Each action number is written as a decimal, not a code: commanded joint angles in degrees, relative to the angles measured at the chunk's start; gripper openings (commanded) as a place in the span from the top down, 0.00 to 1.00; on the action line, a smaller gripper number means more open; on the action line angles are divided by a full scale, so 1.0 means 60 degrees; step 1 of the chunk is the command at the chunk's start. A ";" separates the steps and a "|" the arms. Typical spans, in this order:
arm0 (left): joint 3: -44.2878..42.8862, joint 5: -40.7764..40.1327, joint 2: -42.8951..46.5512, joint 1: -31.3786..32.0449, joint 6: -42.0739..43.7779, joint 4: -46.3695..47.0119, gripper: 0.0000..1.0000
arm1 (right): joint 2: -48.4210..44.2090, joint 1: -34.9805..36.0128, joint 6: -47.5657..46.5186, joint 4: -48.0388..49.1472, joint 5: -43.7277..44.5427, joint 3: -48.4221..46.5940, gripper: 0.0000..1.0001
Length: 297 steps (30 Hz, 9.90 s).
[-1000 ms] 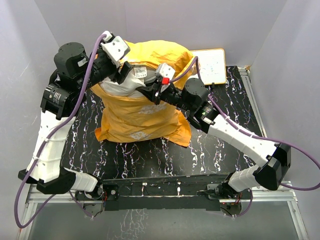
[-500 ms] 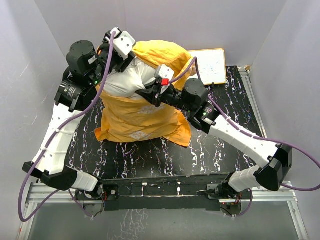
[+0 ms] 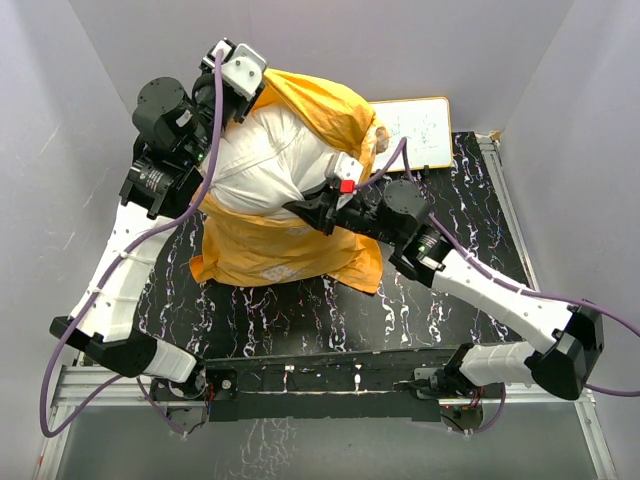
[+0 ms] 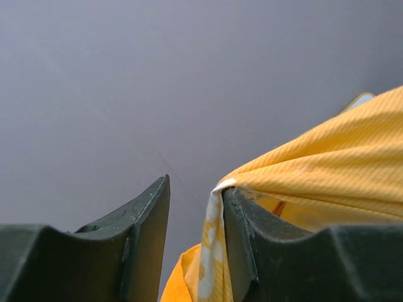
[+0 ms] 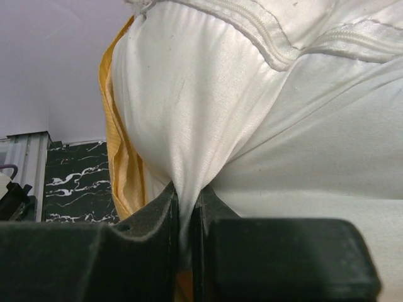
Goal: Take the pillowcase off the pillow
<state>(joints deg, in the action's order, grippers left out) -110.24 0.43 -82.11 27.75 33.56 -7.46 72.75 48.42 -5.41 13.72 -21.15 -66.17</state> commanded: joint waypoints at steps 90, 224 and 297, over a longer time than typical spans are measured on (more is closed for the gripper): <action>0.4049 0.2396 0.4839 -0.1050 -0.2339 -0.3095 0.03 | 0.0853 -0.3655 0.2285 -0.2438 -0.1527 -0.4191 0.92; 0.3948 0.5286 0.4315 -0.1050 0.0829 -0.3651 1.00 | 0.1169 -0.1653 -0.1190 -0.3860 -0.2332 -0.6004 0.02; 0.2904 0.6151 0.3753 -0.1043 -0.0013 -0.4174 1.00 | 0.2145 -0.0316 -0.2505 -0.8253 -0.2819 -0.8731 0.02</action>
<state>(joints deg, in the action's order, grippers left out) -91.48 35.64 -59.51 21.21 33.56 -34.79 84.60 45.10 -19.84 -35.00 -39.53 -115.94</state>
